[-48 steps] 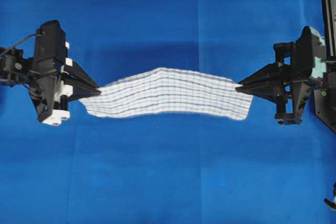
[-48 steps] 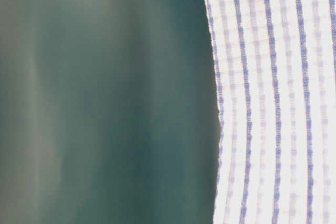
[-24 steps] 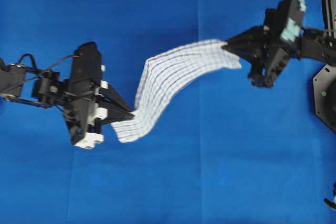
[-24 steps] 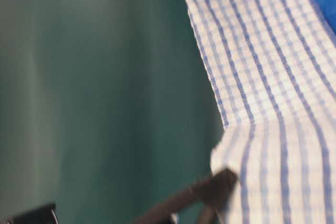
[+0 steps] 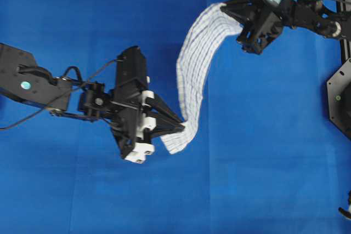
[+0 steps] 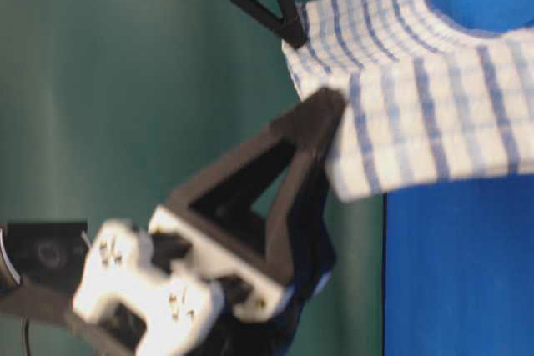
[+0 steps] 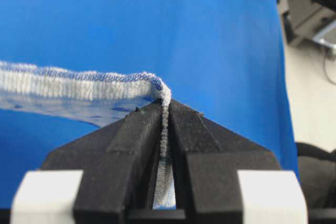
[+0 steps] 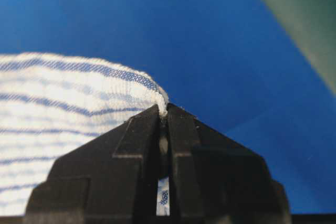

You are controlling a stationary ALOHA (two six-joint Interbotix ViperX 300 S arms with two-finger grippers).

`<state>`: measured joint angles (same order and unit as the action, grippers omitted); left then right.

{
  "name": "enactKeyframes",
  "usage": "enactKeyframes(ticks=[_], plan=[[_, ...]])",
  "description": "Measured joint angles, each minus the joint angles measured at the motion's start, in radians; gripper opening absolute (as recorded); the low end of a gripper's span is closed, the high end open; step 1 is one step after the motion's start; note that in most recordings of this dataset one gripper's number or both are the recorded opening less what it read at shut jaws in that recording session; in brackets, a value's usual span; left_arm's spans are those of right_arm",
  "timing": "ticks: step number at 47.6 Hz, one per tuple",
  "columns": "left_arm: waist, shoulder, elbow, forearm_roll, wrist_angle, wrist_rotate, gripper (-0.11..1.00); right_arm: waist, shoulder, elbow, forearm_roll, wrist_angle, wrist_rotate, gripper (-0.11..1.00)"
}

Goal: Fold the blue towel.
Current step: 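Lift the strip and rotate it vertical, right gripper moving to top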

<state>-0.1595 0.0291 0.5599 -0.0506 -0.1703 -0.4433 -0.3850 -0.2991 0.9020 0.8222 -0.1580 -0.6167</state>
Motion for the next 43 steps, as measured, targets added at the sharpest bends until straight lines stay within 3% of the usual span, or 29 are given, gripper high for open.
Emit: enactKeyframes(ticks=[21, 43], plan=[[-0.015, 0.112, -0.097, 0.000, -0.058, -0.002, 0.04, -0.003, 0.120, -0.137, -0.017, 0.000, -0.037, -0.04], [-0.009, 0.206, -0.123, -0.005, -0.244, 0.002, 0.04, -0.012, 0.138, -0.152, -0.023, 0.000, -0.037, -0.04]])
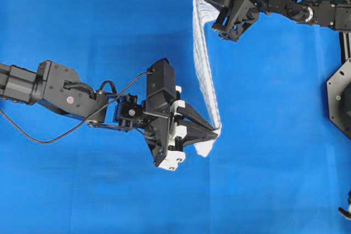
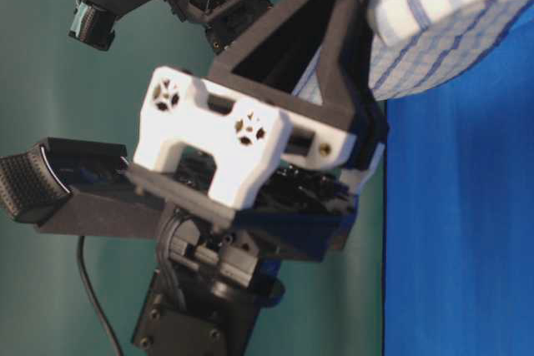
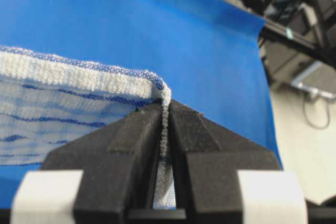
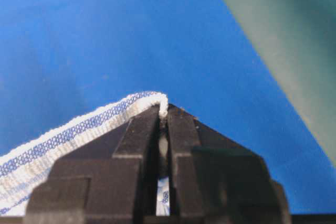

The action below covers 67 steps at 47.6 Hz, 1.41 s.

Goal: Fold the blue towel.
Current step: 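Lift the strip and rotate it vertical, right gripper moving to top, then lay the strip down vertically, open both grippers and withdraw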

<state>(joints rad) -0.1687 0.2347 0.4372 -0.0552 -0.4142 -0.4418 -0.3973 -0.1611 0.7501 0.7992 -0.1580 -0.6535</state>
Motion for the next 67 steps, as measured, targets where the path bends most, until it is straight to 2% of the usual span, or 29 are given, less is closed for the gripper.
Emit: enactKeyframes(ticks=[10, 23, 28, 40, 54, 58, 67], plan=[[0.003, 0.031, 0.008, 0.000, -0.058, 0.000, 0.04, -0.009, 0.048, -0.006, 0.000, 0.002, 0.000, -0.04], [0.002, 0.054, 0.069, -0.032, -0.137, 0.000, 0.03, -0.011, 0.146, -0.054, 0.000, 0.005, 0.000, -0.04], [-0.002, 0.054, 0.104, -0.061, -0.160, 0.000, 0.04, -0.012, 0.186, -0.086, -0.002, 0.017, 0.000, -0.04], [-0.028, 0.049, 0.202, -0.173, -0.175, 0.000, 0.04, -0.014, 0.272, -0.175, -0.006, 0.075, 0.000, -0.04], [-0.072, 0.015, 0.293, -0.255, -0.189, 0.000, 0.29, 0.009, 0.370, -0.282, -0.011, 0.083, 0.000, -0.04], [-0.087, 0.006, 0.316, -0.278, -0.193, 0.000, 0.33, 0.014, 0.393, -0.308, -0.011, 0.083, 0.000, -0.04], [-0.114, -0.023, 0.356, -0.314, -0.196, -0.003, 0.33, 0.014, 0.431, -0.341, -0.011, 0.086, 0.000, -0.02]])
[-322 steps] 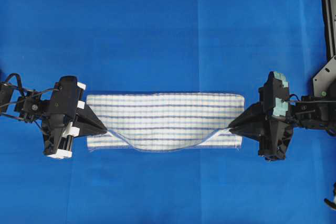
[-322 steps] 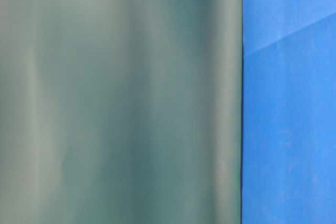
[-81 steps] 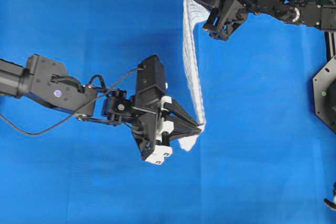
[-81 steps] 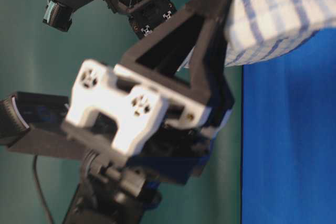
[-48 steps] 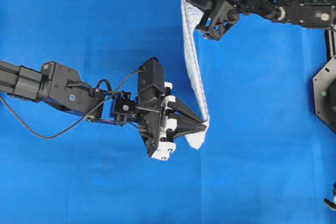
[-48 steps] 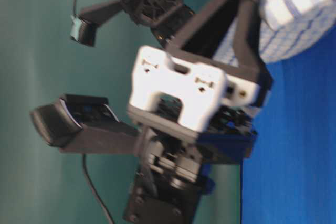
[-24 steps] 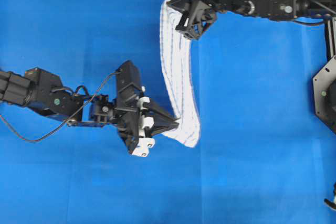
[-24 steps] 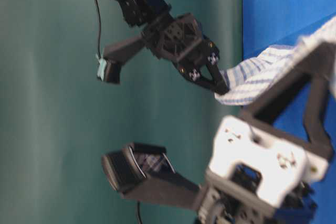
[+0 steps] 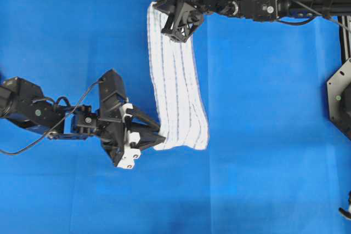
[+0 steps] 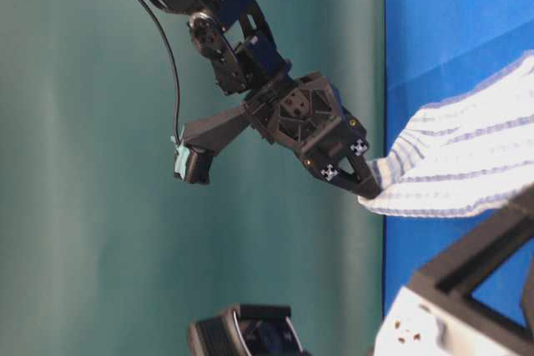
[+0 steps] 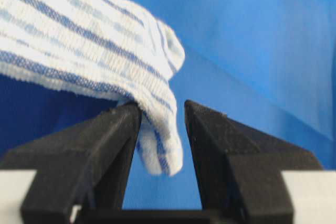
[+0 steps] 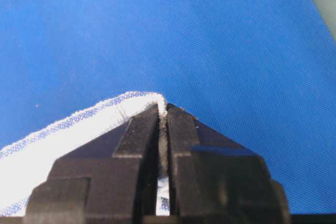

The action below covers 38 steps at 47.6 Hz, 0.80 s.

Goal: Fold the blue towel.
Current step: 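Lay the strip down vertically, open both grippers and withdraw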

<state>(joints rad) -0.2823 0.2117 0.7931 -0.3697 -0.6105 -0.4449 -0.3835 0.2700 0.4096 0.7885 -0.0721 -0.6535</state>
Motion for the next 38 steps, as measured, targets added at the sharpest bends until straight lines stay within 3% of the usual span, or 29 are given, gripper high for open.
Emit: enactKeyframes(ticks=[17, 23, 27, 32, 38], plan=[[-0.017, -0.015, 0.017, -0.025, 0.000, -0.002, 0.33, 0.003, 0.002, -0.003, -0.002, 0.000, 0.000, 0.04], [-0.018, -0.015, 0.014, -0.026, 0.000, -0.002, 0.33, 0.003, 0.002, -0.002, -0.002, 0.002, 0.000, 0.13], [-0.018, -0.015, 0.015, -0.034, 0.003, -0.002, 0.36, 0.003, 0.002, -0.002, 0.000, 0.008, 0.000, 0.27], [-0.018, -0.015, 0.018, -0.057, 0.026, -0.002, 0.44, 0.006, 0.002, -0.002, -0.002, 0.011, 0.000, 0.55], [-0.018, -0.023, 0.043, -0.087, 0.078, -0.002, 0.75, 0.011, -0.008, 0.005, -0.002, 0.011, 0.000, 0.89]])
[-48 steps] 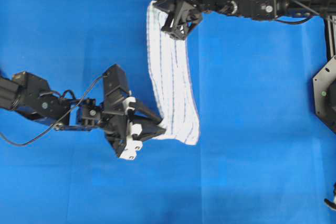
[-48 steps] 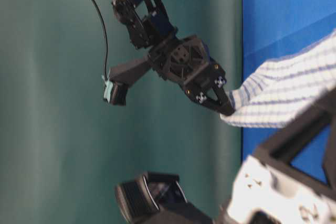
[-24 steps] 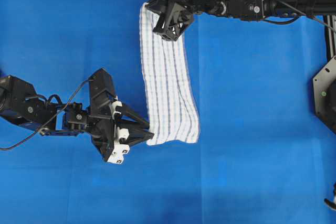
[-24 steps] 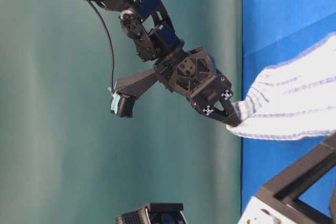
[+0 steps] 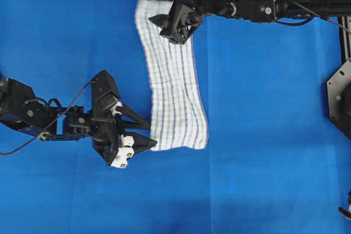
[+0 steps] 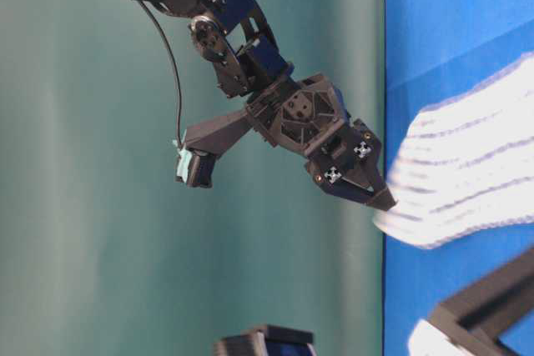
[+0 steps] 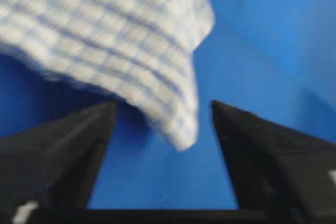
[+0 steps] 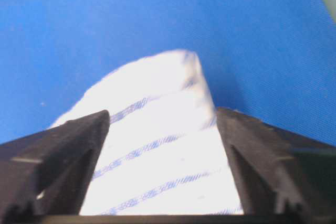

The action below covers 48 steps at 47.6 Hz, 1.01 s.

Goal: Fold the blue towel.
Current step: 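Lay the strip down vertically, open both grippers and withdraw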

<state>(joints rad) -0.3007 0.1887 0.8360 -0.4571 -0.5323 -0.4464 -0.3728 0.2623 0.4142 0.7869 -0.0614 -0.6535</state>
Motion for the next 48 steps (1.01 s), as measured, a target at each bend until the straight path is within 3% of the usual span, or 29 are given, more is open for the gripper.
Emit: enactKeyframes(ticks=[2, 5, 18, 24, 30, 41, 48], plan=[[0.000, -0.009, 0.006, -0.003, 0.020, -0.003, 0.83, 0.002, -0.012, 0.008, -0.002, 0.000, -0.002, 0.95], [-0.005, -0.034, 0.012, -0.003, 0.054, -0.006, 0.88, 0.005, -0.043, 0.023, -0.005, -0.003, -0.002, 0.94], [-0.034, -0.212, 0.087, -0.005, 0.156, 0.012, 0.81, 0.003, -0.233, 0.144, -0.029, -0.009, -0.002, 0.90], [-0.017, -0.305, 0.126, -0.003, 0.158, 0.057, 0.81, 0.005, -0.322, 0.219, -0.034, -0.014, -0.002, 0.90], [0.048, -0.373, 0.138, -0.003, 0.158, 0.160, 0.81, 0.005, -0.410, 0.311, -0.034, -0.041, 0.000, 0.90], [0.232, -0.408, 0.140, -0.003, 0.158, 0.426, 0.81, 0.005, -0.522, 0.431, -0.035, -0.083, -0.002, 0.90], [0.341, -0.408, 0.135, -0.003, 0.160, 0.523, 0.81, 0.003, -0.565, 0.466, -0.034, -0.091, -0.002, 0.90]])
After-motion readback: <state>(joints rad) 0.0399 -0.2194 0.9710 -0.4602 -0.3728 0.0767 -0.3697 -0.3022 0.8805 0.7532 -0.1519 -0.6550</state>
